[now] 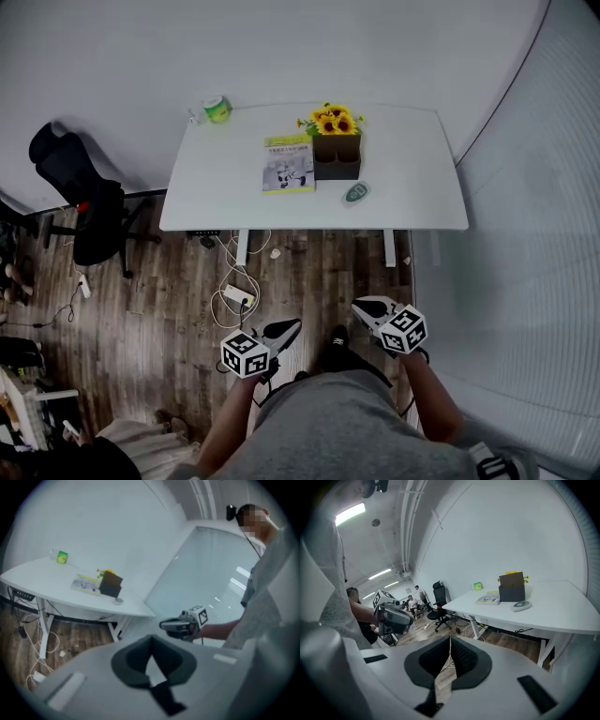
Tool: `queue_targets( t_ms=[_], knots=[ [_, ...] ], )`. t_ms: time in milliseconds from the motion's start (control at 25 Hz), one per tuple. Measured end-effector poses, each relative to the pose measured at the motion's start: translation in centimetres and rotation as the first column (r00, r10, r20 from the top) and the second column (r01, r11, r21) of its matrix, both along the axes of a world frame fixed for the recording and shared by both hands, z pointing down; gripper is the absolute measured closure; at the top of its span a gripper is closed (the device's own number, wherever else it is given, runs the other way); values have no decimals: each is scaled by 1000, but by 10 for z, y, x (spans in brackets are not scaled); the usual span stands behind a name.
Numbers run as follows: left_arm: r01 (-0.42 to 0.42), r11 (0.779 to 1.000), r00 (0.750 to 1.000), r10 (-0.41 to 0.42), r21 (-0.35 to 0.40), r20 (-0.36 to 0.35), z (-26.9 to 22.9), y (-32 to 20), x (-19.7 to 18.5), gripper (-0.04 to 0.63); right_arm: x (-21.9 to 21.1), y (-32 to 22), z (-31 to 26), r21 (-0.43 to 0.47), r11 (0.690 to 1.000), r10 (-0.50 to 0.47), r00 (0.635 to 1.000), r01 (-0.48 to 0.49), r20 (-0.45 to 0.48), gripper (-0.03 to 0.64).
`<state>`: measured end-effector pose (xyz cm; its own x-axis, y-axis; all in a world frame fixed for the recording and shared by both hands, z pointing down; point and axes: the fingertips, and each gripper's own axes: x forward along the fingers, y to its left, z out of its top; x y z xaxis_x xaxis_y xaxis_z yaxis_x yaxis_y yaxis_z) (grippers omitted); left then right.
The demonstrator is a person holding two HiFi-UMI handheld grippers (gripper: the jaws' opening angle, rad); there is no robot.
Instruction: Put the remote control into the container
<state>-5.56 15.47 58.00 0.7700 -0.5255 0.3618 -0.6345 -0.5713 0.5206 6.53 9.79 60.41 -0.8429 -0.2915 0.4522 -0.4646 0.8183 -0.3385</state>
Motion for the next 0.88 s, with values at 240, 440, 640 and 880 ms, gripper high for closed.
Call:
queue_targets(
  t_ms=[240, 440, 640, 880],
  knots=[
    [1, 1000, 1000, -1, -2, 11, -2, -30, 30, 597, 17, -23, 4, -18, 999, -29, 999, 29, 21, 600],
    [7, 1000, 1000, -7, 14, 22, -8, -54, 47, 597, 28, -46, 2, -12, 998, -54, 998, 54, 31, 600],
    [16, 1000, 1000, -17, 19, 25, -7, -67, 55, 597, 38, -59, 2, -10, 999, -51, 998, 51, 35, 600],
    [16, 999, 1000, -17, 27, 17, -8, -78, 62, 597, 45, -67, 0, -7, 998, -54, 998, 54, 31, 600]
  ],
)
